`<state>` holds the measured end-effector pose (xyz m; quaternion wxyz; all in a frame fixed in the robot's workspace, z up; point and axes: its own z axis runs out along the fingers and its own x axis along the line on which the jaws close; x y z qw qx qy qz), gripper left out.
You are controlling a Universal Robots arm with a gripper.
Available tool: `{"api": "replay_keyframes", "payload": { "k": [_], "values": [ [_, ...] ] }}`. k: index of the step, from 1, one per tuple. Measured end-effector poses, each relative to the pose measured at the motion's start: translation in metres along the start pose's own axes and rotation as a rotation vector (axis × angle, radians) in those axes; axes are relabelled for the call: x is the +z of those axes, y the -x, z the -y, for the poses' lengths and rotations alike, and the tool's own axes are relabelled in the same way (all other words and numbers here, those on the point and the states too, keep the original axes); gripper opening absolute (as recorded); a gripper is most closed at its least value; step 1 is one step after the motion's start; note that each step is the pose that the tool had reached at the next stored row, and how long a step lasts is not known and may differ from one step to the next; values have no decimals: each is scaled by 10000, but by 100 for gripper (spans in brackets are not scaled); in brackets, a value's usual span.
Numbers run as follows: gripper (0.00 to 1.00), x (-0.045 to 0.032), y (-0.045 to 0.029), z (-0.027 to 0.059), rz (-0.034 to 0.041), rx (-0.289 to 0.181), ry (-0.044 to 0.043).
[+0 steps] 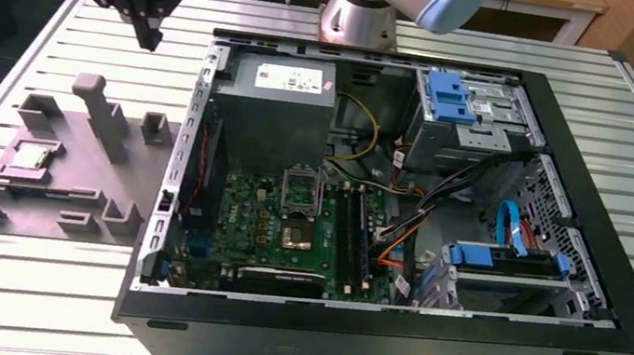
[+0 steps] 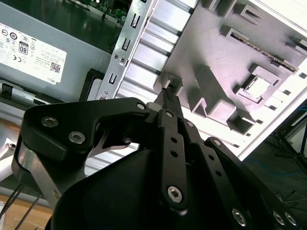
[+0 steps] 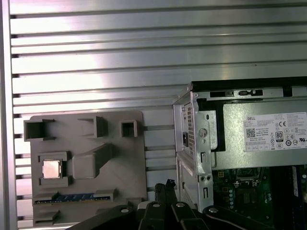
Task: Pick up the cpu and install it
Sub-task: 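Reach for the cpu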
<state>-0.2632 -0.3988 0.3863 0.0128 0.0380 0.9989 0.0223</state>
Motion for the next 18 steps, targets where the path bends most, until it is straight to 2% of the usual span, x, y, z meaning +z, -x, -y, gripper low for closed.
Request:
{"api": "replay_keyframes", "payload": {
  "k": [14, 16, 18],
  "values": [
    [11, -1, -37, 3, -1, -1, -1],
    [11, -2, -87, 7, -1, -1, 0],
    [11, -2, -88, 7, 0, -1, 0]
  ]
}}
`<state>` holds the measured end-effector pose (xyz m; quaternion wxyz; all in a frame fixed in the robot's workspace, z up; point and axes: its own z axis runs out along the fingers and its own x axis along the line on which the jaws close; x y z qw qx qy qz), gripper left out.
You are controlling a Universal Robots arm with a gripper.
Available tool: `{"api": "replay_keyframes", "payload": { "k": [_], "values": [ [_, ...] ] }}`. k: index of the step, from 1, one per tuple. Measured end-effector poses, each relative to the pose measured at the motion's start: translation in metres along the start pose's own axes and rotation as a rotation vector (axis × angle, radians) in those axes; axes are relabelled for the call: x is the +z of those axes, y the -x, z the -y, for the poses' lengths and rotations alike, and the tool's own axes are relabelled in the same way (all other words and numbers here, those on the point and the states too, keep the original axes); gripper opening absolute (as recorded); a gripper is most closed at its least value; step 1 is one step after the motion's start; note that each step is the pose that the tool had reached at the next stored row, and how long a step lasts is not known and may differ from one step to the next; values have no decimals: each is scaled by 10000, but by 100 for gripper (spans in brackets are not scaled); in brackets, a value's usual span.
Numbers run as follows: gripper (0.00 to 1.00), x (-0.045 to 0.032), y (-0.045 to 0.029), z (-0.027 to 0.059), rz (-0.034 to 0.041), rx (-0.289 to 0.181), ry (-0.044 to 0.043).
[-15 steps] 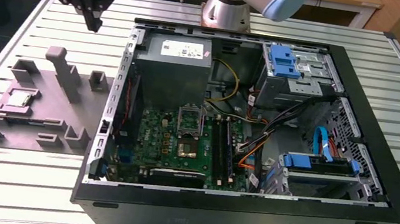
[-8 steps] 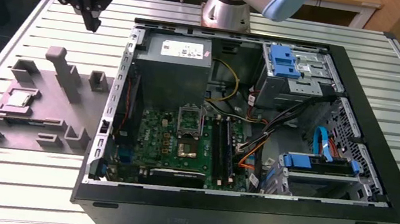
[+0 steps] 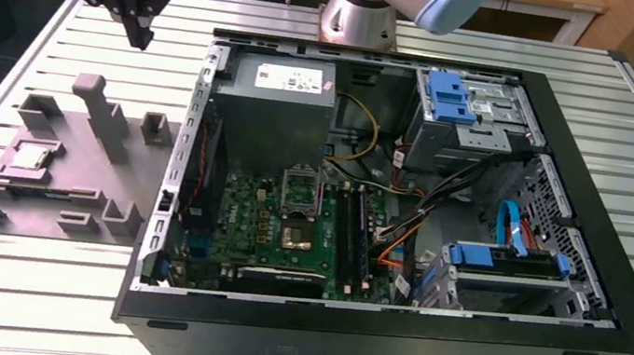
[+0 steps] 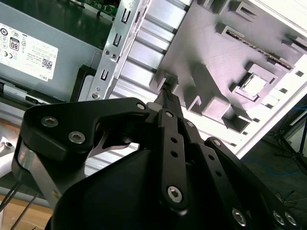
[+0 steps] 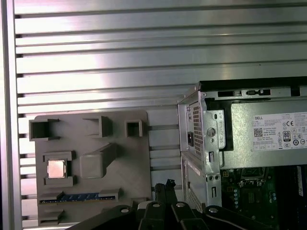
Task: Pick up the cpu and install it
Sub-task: 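Reach for the cpu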
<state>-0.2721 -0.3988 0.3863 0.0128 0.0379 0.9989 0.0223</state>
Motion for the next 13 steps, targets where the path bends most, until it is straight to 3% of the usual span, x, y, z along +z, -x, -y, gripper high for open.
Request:
{"api": "replay_keyframes", "payload": {
  "k": [13],
  "values": [
    [11, -1, -34, 2, 0, 0, 0]
  ]
}}
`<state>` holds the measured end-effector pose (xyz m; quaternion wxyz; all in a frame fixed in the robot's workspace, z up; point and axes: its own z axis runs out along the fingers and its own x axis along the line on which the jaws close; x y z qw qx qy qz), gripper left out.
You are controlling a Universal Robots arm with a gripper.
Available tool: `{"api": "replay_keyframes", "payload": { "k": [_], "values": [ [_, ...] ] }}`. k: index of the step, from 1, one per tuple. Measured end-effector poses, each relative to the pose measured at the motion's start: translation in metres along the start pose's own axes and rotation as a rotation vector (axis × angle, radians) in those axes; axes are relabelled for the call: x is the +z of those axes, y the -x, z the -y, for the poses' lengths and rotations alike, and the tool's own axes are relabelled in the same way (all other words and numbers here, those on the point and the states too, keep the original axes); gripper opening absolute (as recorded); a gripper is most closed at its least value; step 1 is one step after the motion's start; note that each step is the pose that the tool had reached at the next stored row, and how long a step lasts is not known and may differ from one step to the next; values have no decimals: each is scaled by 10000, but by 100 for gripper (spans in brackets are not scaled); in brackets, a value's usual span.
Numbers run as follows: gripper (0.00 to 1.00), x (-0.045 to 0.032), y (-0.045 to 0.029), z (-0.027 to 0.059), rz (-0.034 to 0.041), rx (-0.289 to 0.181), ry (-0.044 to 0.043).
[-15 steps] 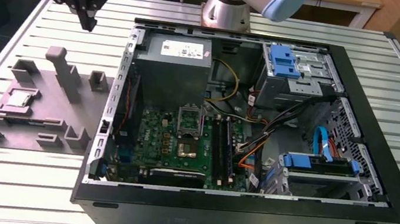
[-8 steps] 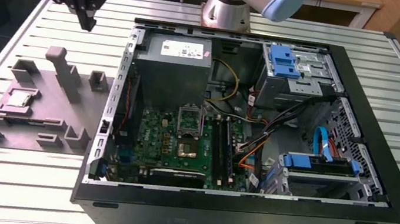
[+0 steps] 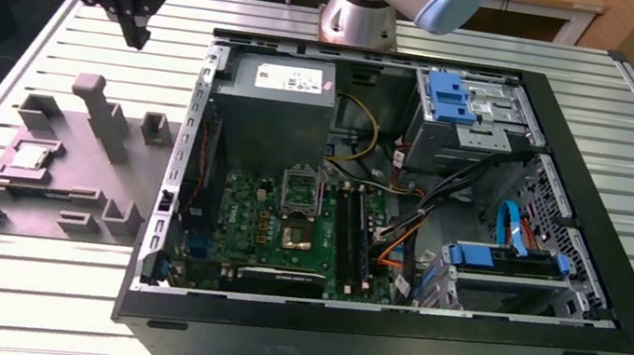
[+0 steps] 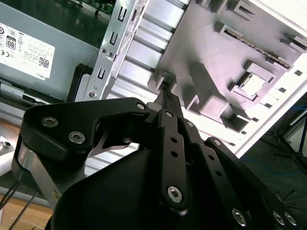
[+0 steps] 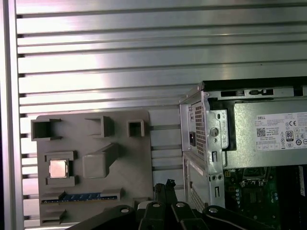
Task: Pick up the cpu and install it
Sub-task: 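Reach for the cpu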
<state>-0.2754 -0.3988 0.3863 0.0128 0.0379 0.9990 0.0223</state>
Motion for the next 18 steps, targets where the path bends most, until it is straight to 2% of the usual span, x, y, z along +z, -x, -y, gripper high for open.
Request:
{"api": "replay_keyframes", "payload": {
  "k": [18],
  "values": [
    [11, -1, -39, 3, 0, 1, 0]
  ]
}}
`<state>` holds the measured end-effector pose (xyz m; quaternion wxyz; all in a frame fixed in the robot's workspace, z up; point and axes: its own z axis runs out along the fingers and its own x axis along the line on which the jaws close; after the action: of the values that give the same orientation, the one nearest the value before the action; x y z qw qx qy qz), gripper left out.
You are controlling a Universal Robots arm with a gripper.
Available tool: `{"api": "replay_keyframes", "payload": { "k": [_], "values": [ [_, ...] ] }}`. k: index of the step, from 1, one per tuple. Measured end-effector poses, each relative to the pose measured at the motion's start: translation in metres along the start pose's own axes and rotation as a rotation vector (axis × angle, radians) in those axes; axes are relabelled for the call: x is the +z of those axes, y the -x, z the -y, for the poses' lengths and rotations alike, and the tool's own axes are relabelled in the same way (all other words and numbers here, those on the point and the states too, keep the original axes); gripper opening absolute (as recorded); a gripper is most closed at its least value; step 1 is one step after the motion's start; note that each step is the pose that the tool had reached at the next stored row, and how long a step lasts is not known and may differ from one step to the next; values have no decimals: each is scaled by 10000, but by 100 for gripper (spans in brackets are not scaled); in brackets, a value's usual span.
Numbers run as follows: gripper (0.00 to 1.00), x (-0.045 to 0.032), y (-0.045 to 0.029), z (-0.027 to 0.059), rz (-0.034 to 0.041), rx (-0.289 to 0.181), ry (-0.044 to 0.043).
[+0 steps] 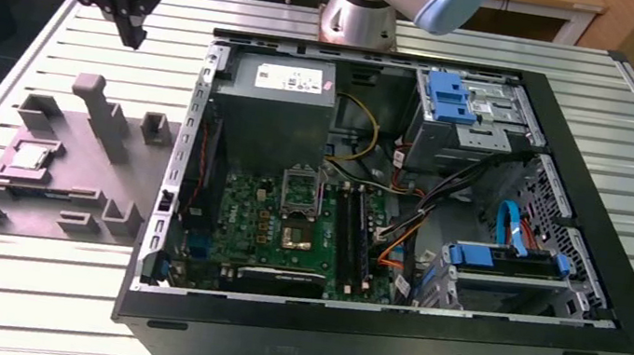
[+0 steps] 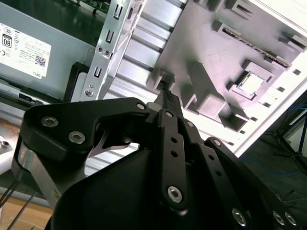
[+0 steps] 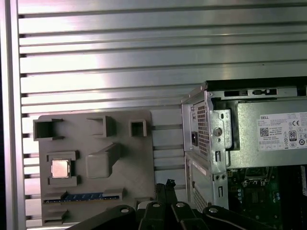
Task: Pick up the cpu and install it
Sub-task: 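Reach for the cpu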
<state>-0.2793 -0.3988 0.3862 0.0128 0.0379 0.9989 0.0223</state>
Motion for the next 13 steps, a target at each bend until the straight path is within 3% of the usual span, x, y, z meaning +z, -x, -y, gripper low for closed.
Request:
{"api": "replay_keyframes", "payload": {
  "k": [13],
  "values": [
    [11, 0, -31, 2, 0, 0, 0]
  ]
}}
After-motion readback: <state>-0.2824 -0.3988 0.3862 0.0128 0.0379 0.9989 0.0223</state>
